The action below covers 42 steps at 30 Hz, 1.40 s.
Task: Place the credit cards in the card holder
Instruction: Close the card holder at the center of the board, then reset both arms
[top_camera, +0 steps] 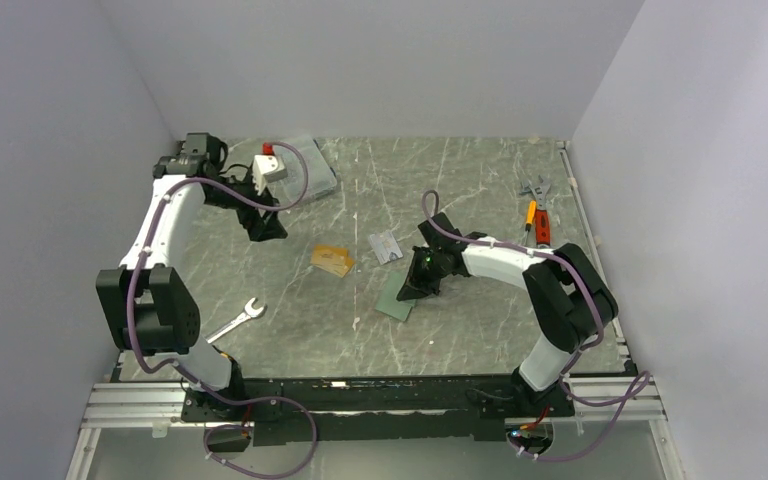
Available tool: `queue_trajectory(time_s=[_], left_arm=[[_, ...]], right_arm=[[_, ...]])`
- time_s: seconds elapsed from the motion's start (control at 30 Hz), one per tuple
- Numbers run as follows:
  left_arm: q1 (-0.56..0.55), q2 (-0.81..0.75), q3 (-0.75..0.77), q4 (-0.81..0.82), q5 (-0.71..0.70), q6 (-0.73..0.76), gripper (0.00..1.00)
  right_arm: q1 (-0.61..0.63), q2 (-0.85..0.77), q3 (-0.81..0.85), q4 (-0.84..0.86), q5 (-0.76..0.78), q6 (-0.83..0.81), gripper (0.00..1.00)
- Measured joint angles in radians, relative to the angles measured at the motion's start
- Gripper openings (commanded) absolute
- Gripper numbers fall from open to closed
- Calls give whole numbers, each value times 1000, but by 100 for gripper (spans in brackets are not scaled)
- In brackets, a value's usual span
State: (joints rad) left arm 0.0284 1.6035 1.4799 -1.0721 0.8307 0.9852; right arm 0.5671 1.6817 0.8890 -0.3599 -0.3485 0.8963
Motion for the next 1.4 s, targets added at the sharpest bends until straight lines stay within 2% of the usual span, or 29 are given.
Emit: queue_trajectory(time_s=[0.53,0.6,0.77,1.0,1.23,1.4], left_arm=[[141,-32,11,-71,74,52,99],[152,-34,11,-71,74,56,99],[190,-34,11,-85,90,60,99],[264,-87,-28,-76,89,25,99],[304,-240,-82,-51,78,-37,99],[319,-379,-120,27,23,-116,99]], right_arm=[[0,5,-32,31,6,51,1],[-3,-5,-51,57,0,56,10],[-11,-32,-83,131,-21,63,20],[-18,-60,-90,158,-23,23,41],[-27,-114,-107,161,4,-42,47],[-35,-159,-109,179,-23,-78,51]])
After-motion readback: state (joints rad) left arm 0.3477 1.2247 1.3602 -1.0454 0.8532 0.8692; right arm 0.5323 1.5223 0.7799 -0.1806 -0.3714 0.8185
